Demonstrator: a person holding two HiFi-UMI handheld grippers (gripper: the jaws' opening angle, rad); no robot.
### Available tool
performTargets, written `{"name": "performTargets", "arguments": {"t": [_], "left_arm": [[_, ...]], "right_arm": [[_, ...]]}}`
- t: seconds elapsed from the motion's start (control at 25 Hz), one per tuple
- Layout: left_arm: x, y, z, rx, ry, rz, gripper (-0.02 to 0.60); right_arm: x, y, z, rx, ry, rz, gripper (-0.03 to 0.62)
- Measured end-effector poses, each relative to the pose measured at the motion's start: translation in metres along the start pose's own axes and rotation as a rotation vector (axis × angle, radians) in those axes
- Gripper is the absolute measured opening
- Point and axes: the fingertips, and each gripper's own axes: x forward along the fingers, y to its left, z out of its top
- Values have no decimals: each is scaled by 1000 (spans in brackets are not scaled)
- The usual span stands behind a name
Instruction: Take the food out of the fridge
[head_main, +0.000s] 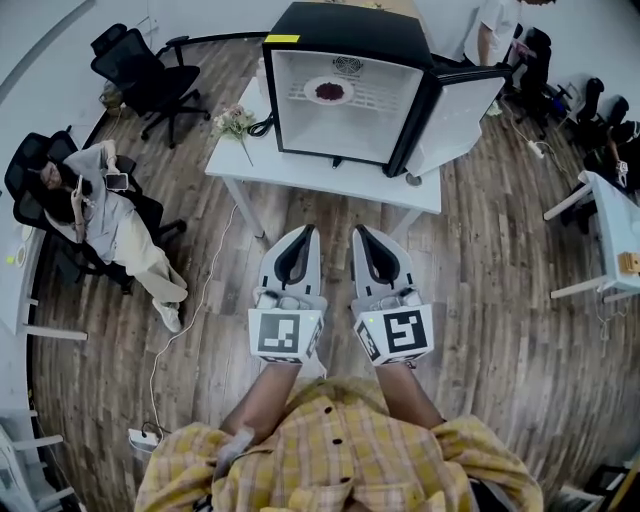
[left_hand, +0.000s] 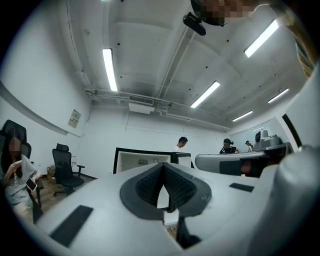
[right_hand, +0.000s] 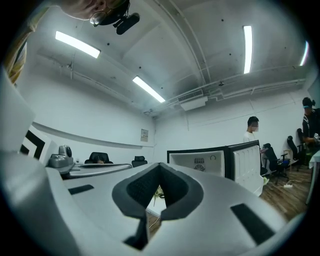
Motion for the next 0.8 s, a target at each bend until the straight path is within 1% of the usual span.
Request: {"name": "performTargets", "arguments": {"t": [0.28, 0.44, 0.56, 0.8], "left_arm": [[20, 18, -4, 0, 10, -25, 8], [28, 22, -10, -1, 15, -37, 8], [35, 24, -18, -12, 41, -44, 8], [67, 36, -30, 12, 49, -48, 8]], "right_arm": [[21, -10, -5, -8, 14, -59, 6], [29, -11, -14, -7, 42, -67, 6], [37, -16, -20, -6, 54, -73, 6], [69, -33, -28, -2, 53, -65, 6]]}}
